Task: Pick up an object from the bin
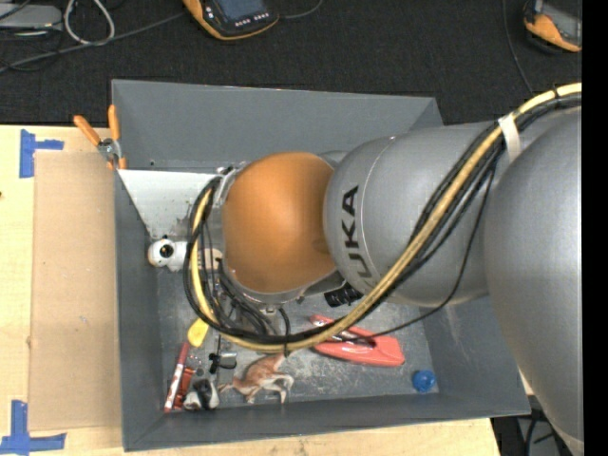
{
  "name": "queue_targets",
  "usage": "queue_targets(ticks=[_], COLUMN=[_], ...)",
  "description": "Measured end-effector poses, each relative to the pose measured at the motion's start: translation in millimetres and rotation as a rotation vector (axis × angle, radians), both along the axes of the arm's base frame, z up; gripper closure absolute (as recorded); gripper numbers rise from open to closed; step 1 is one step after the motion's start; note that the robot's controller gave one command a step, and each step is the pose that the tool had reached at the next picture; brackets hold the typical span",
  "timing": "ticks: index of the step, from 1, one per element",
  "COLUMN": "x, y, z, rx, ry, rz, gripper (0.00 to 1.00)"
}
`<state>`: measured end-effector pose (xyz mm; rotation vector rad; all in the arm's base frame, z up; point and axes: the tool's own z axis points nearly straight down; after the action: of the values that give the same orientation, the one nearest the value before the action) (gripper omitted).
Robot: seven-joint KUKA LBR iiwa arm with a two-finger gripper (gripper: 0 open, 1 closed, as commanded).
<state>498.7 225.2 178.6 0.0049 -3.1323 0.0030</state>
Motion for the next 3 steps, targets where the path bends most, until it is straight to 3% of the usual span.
queue_targets(ticks=[1,2,3], x=[2.3,-9.4,-16.3], y=[-1.5,-43.5,-83.0], z=[4.2,-67.7,-51.9], rx=[0.002,0.003,0.006], ry=[-0.007,-0.008,-0.014], rz=[-0.005,0.093,0.001], gripper=[0.0,0.0,0.0])
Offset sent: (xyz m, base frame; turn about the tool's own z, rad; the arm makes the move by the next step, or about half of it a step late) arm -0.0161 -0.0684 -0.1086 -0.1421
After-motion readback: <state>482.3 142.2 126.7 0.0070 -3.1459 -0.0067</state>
